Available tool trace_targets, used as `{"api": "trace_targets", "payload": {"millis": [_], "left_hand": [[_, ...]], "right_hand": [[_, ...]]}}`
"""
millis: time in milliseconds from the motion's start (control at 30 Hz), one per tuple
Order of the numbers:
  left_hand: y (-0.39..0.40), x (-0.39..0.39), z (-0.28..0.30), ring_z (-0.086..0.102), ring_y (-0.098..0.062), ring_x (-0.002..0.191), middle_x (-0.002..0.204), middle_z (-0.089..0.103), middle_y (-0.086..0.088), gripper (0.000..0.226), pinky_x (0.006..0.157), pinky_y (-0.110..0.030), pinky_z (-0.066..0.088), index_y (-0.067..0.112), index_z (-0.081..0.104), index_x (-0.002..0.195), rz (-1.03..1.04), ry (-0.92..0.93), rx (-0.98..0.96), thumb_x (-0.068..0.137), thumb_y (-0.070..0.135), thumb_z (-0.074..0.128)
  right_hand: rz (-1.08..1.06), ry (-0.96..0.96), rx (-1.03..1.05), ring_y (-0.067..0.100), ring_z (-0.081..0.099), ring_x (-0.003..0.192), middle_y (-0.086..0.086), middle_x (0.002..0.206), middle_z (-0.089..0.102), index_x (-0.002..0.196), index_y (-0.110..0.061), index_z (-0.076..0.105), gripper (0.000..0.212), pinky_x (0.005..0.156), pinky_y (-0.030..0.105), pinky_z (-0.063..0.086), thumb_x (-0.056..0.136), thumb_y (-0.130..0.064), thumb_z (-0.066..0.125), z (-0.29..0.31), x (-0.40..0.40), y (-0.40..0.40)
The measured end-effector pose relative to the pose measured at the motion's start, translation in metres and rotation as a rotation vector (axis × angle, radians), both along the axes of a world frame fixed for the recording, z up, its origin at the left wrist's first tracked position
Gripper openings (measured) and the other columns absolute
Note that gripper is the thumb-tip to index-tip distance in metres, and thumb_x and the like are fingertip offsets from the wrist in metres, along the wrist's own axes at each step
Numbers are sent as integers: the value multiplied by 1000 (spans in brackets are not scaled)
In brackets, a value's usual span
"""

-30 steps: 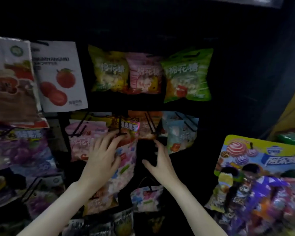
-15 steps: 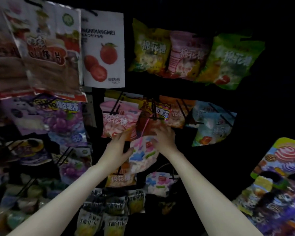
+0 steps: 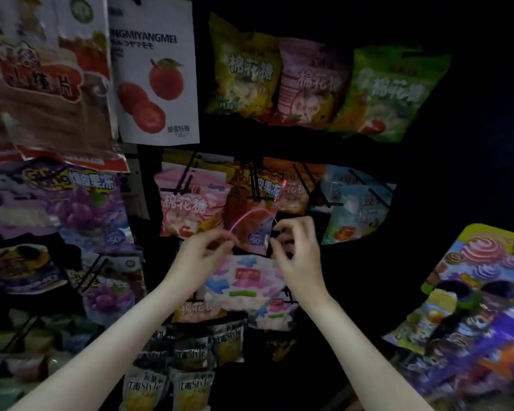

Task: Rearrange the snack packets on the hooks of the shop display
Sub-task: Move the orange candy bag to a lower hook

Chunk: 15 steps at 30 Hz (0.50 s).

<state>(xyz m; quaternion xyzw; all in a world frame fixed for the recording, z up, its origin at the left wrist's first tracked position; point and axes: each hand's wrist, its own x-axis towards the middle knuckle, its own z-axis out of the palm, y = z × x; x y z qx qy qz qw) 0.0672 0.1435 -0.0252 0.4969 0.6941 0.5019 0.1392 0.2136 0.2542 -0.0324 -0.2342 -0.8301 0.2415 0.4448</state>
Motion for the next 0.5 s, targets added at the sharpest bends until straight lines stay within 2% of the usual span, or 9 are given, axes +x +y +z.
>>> {"api": "trace_targets", "payload": {"millis": [100, 200, 267, 367, 433, 500], "left_hand": [[-16, 1, -7, 62, -1, 76, 84, 66, 12, 19, 59, -10, 45, 30, 64, 86, -117, -26, -74, 92, 14, 55], [-15, 3, -30, 64, -6, 74, 82, 68, 9, 21, 63, -20, 46, 33, 65, 84, -173, -12, -213, 93, 17, 55], [-9, 12, -48, 65, -8, 75, 83, 70, 5, 18, 66, -22, 47, 28, 67, 87, -247, -36, -302, 93, 16, 55], [6, 30, -77, 65, -3, 74, 82, 69, 9, 12, 66, -14, 48, 17, 66, 97, -347, -88, -412, 93, 15, 55], [20, 40, -97, 65, -9, 79, 81, 65, 13, 10, 63, -13, 46, 20, 62, 95, -354, -73, -474, 93, 14, 54], [38, 49, -119, 64, -17, 89, 87, 67, 4, 10, 64, -12, 43, 16, 62, 96, -358, -52, -567, 94, 12, 53]], "right_hand": [[55, -32, -61, -2, 56, 76, -11, 97, 44, 104, -14, 54, 15, 68, 9, 45, 91, -8, 57, -1, 19, -6], [102, -134, -266, 8, 63, 60, -2, 77, 63, 99, -22, 59, 17, 63, 29, 55, 90, -8, 58, -19, 38, -7], [61, -144, -321, 10, 64, 59, 0, 71, 66, 94, -21, 64, 15, 64, 34, 56, 89, -8, 60, -35, 51, -5], [25, -234, -398, 8, 64, 62, -2, 73, 67, 90, -17, 67, 9, 65, 28, 55, 88, -10, 62, -61, 70, 3], [17, -336, -456, 5, 63, 66, -2, 75, 66, 91, -15, 65, 6, 68, 24, 54, 88, -11, 62, -86, 80, 12], [8, -407, -536, 2, 61, 68, -4, 75, 63, 90, -15, 63, 6, 69, 23, 52, 88, -10, 63, -113, 86, 19]]}}
